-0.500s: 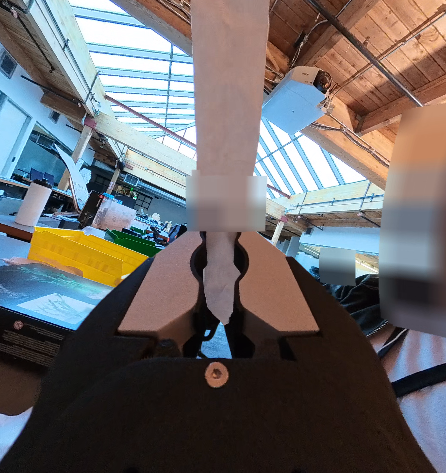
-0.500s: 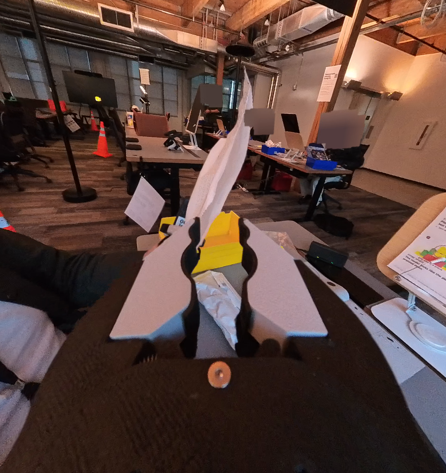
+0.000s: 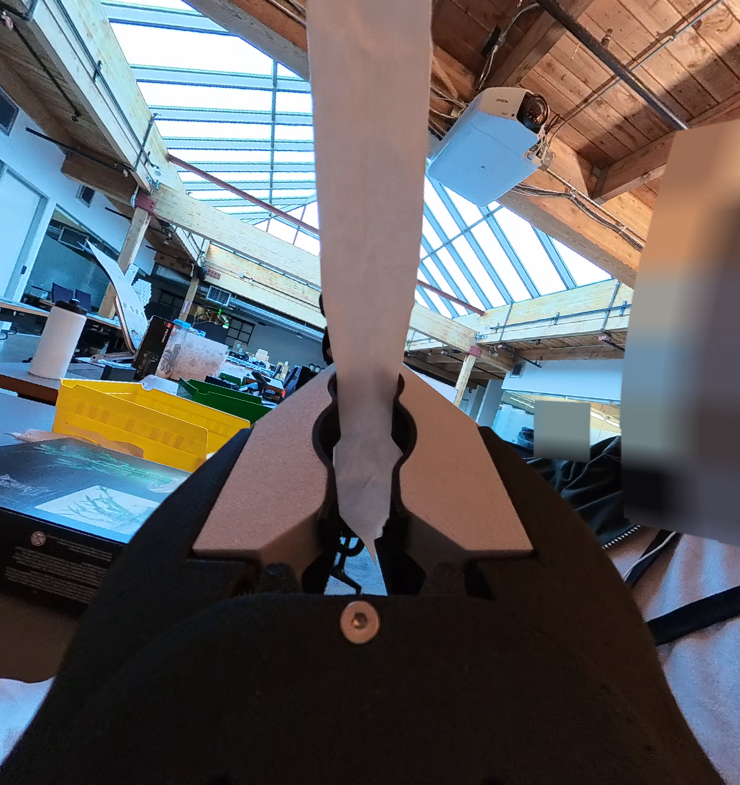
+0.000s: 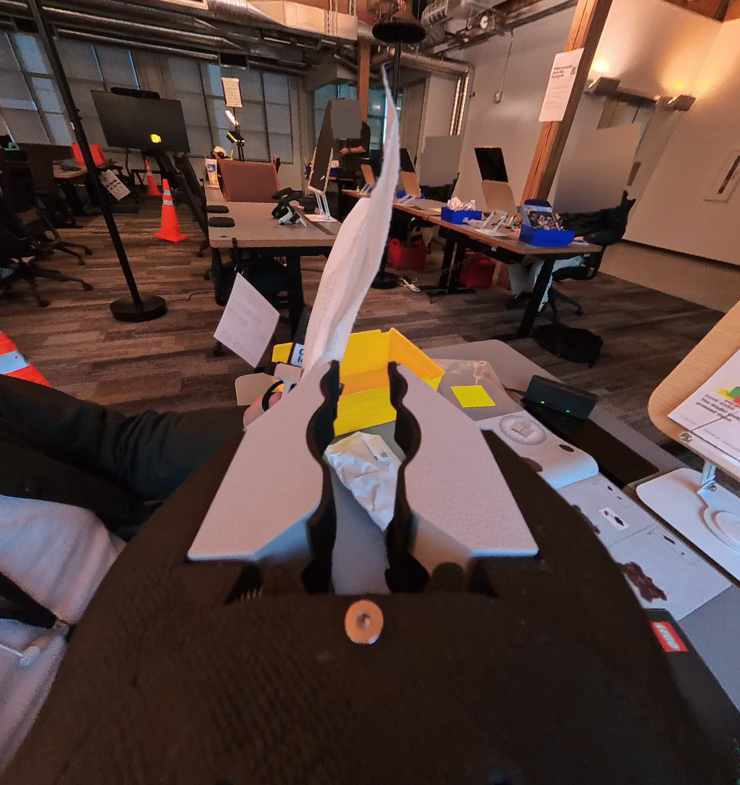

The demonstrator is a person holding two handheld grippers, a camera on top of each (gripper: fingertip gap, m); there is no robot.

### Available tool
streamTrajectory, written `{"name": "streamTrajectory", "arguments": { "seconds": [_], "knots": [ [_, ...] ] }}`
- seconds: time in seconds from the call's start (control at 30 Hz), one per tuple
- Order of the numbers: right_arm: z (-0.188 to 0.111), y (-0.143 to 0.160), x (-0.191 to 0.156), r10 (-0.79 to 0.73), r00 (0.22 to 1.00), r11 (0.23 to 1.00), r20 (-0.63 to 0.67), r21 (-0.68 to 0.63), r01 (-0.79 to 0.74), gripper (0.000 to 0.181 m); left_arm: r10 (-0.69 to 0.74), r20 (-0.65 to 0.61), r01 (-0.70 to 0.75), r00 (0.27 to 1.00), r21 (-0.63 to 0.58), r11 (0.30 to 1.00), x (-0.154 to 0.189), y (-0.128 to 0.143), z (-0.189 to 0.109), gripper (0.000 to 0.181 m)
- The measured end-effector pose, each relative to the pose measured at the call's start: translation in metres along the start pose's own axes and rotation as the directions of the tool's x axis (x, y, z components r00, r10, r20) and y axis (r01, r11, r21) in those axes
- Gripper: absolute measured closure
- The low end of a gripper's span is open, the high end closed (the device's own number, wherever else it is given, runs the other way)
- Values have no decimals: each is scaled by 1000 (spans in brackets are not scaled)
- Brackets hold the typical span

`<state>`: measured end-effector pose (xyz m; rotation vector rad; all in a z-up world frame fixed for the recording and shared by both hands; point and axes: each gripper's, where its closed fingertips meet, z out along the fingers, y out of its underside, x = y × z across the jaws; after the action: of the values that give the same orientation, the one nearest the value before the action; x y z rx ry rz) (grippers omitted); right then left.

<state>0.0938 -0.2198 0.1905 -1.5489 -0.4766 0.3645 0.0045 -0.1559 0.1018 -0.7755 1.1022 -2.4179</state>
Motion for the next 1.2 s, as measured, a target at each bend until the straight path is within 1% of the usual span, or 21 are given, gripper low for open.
{"name": "streamTrajectory", "arguments": {
  "seconds": [0.1,0.2,0.33,0.4,0.5,0.57,0.63,0.7,0.73,0.77,0.8,0.83,0.87,0.93,0.97,1.0,1.07,1.1,1.13,1.17,1.2],
  "knots": [
    [3,7,3,41,999,999,4,-29,-41,160,4,9,-4,1000,12,1000,-2,-2,-2,165],
    [3,3,-1,79,996,997,31,4,-80,160,9,17,-9,1000,20,1000,-3,-3,-5,166],
    [9,13,0,59,998,997,-2,-51,-59,160,59,61,-59,996,-6,998,-7,0,-4,166],
    [11,18,2,62,998,995,-19,-75,-63,160,60,37,-60,998,4,998,-2,-1,-4,166],
    [11,15,4,82,996,995,-20,-47,-83,160,43,23,-44,999,45,998,-1,-7,-8,168],
    [11,19,5,85,996,995,-28,-56,-86,160,47,14,-47,999,36,998,1,-5,-8,167],
    [16,31,3,99,995,990,-12,-96,-100,159,42,-3,-42,999,38,998,4,-4,-7,169],
    [23,49,-11,157,986,973,65,-179,-143,155,17,-41,-14,999,59,998,8,-7,-6,169],
    [27,60,-20,189,976,960,107,-231,-160,155,2,-62,2,998,66,998,11,-8,-6,169],
    [29,69,-26,209,968,947,139,-275,-166,161,-6,-70,10,998,62,998,11,-7,-5,169],
    [31,76,-32,220,961,938,167,-307,-161,181,-4,-56,7,998,49,999,9,-4,-5,167],
    [33,81,-31,221,963,932,154,-323,-162,181,7,-19,-6,1000,39,999,4,-3,-5,159],
    [34,85,-22,202,974,932,99,-326,-160,181,25,36,-26,999,31,999,-3,-3,-8,153],
    [32,92,3,96,993,931,-62,-349,-111,181,101,190,-100,977,-14,995,-19,-6,-18,129],
    [28,95,16,-5,989,924,-151,-379,-53,181,174,282,-166,943,-50,985,-26,-11,-26,124],
    [22,96,29,-131,963,905,-235,-424,19,181,269,366,-253,891,-91,963,-29,-20,-36,124],
    [11,94,45,-397,857,823,-330,-542,173,181,477,469,-439,743,-197,877,-19,-38,-50,129],
    [7,93,49,-511,787,764,-346,-602,232,181,593,460,-527,661,-278,803,-7,-40,-50,139],
    [5,91,52,-612,711,699,-347,-657,281,181,710,409,-603,573,-376,704,6,-36,-44,145],
    [7,93,52,-686,652,635,-323,-703,319,181,812,342,-657,474,-477,584,15,-28,-37,146],
    [10,98,51,-729,619,582,-292,-740,336,181,891,258,-691,373,-563,453,23,-17,-26,142]
  ]
}}
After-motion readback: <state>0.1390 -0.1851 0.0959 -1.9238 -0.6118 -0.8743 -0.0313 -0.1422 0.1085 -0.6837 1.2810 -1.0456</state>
